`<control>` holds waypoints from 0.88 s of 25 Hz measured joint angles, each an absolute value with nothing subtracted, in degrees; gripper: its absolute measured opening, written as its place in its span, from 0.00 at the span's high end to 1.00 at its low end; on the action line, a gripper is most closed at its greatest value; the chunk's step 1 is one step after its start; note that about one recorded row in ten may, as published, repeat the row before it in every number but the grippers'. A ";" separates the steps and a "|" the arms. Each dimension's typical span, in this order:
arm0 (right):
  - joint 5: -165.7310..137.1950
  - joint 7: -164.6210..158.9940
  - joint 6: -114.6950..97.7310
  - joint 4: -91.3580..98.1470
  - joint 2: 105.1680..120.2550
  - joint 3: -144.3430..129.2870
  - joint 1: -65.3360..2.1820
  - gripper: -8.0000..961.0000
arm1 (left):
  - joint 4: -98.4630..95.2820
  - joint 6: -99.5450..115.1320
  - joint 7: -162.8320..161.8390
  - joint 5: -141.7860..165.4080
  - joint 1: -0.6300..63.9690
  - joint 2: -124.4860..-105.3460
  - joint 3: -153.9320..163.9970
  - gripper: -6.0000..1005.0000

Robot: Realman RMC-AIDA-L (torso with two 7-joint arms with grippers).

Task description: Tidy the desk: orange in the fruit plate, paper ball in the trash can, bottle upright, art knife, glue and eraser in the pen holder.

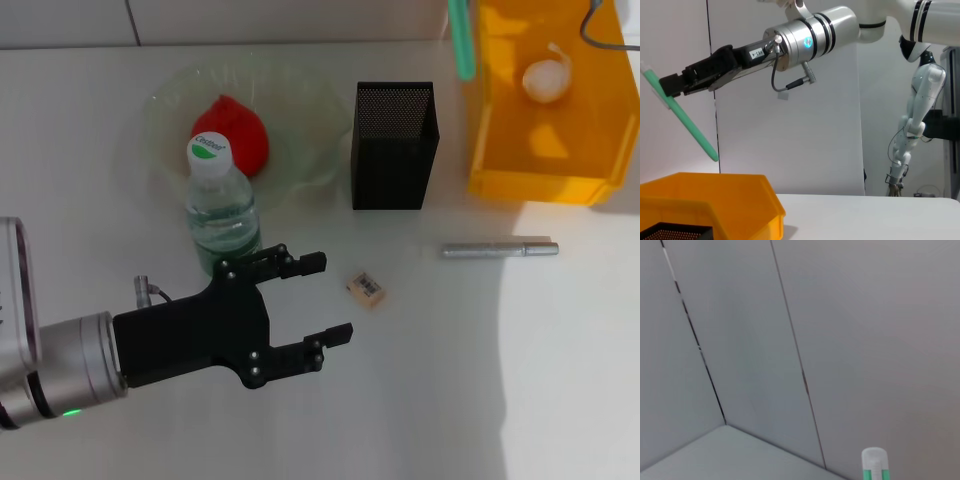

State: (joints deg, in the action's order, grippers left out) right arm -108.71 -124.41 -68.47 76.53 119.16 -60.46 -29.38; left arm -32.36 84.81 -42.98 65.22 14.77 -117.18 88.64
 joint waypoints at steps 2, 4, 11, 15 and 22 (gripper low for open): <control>-103.93 -118.75 -67.49 71.94 119.17 -60.41 -29.62 0.81 | -32.42 84.82 -42.97 65.21 14.80 -117.22 88.45 0.30; -99.53 -113.26 -66.89 68.38 119.14 -60.38 -29.68 0.81 | -32.45 84.82 -42.93 65.21 14.81 -117.25 88.22 0.30; -81.62 -89.01 -67.27 51.78 119.15 -60.33 -28.76 0.81 | -32.41 84.82 -42.89 65.21 14.96 -117.33 88.05 0.30; -76.72 -82.67 -68.09 47.08 119.13 -60.31 -28.41 0.81 | -32.42 84.94 -42.89 65.21 14.87 -117.25 88.06 0.30; -74.39 -73.08 -68.60 40.54 119.43 -60.79 -29.48 0.81 | -32.40 85.65 -42.81 65.22 14.91 -116.93 88.07 0.30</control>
